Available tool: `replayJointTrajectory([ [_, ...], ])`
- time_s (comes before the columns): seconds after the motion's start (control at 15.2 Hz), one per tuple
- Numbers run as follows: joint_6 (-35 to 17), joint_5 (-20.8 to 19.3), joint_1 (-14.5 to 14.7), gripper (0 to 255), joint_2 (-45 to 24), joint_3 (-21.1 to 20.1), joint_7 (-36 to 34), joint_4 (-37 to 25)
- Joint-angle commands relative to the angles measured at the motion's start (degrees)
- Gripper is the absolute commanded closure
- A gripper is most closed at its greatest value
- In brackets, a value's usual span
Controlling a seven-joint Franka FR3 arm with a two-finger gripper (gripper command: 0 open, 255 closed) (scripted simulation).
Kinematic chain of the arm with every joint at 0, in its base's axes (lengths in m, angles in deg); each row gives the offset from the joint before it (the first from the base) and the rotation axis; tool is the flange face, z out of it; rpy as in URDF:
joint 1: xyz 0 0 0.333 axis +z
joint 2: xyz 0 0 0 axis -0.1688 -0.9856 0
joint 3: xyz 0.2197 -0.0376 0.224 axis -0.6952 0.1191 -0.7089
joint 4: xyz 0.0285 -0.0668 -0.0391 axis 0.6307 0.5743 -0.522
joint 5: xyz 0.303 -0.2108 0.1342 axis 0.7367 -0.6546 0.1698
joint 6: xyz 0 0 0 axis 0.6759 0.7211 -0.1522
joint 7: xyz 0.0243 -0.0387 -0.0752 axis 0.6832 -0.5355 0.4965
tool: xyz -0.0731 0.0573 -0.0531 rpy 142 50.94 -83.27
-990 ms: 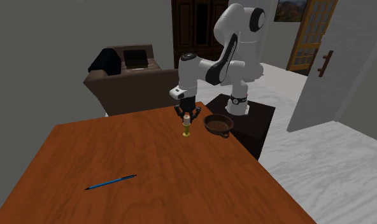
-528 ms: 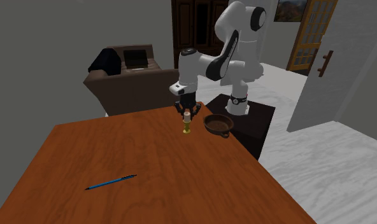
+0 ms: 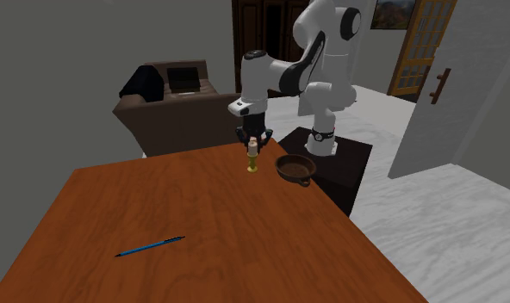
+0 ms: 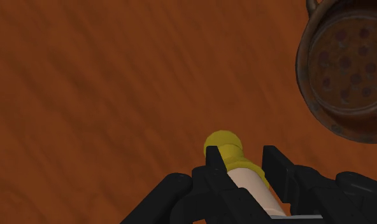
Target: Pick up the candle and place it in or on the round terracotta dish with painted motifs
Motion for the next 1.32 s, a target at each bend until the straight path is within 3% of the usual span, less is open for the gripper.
replayJointTrajectory([
  [0.0,1.4,-0.1,0.0,255,0.6,0.0,0.0,-0.8],
  [0.66,8.2,-0.4,0.2,255,3.2,-0.1,0.0,-5.0],
  [1.25,9.6,-2.1,3.1,255,21.4,-4.6,-8.4,12.2],
])
